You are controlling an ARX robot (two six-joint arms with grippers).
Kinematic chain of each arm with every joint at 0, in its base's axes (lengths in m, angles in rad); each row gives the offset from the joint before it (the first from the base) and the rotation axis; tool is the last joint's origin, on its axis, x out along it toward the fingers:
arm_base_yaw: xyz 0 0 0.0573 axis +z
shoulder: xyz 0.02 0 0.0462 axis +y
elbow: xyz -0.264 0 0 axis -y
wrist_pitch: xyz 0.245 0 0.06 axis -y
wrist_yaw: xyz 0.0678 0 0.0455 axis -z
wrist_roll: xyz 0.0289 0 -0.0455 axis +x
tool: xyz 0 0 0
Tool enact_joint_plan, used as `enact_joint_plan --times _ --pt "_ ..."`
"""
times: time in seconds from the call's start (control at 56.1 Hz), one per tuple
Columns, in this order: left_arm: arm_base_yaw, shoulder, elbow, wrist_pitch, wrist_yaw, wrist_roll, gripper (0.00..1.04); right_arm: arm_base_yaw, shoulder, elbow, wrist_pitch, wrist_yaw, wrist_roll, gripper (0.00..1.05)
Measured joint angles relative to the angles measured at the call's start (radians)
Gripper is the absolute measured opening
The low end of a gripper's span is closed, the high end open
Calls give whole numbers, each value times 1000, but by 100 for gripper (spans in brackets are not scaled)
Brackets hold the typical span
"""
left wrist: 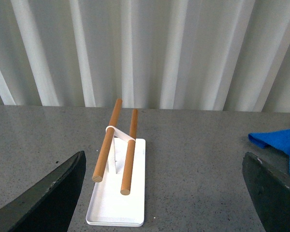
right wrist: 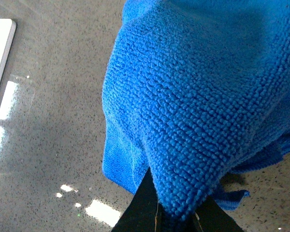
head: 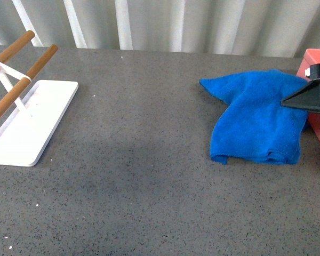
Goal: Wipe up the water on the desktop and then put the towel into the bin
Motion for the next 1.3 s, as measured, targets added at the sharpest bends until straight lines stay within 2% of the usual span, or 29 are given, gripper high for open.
enact_joint_plan --times 0.25,0.571,0.713,0.856,1.052,1.302 --pt "0 0 0 0 0 0 98 28 0 117 19 37 -20 3" --pt "0 0 0 0 0 0 98 93 95 506 -66 172 23 3" --pt "0 0 0 0 0 0 98 49 101 702 -119 244 22 3" --pt "0 0 0 0 0 0 98 -18 64 772 -156 247 22 3" --pt "0 0 0 0 0 0 98 -102 0 761 -175 236 17 3" --pt "0 0 0 0 0 0 98 -193 -56 615 -130 192 16 3"
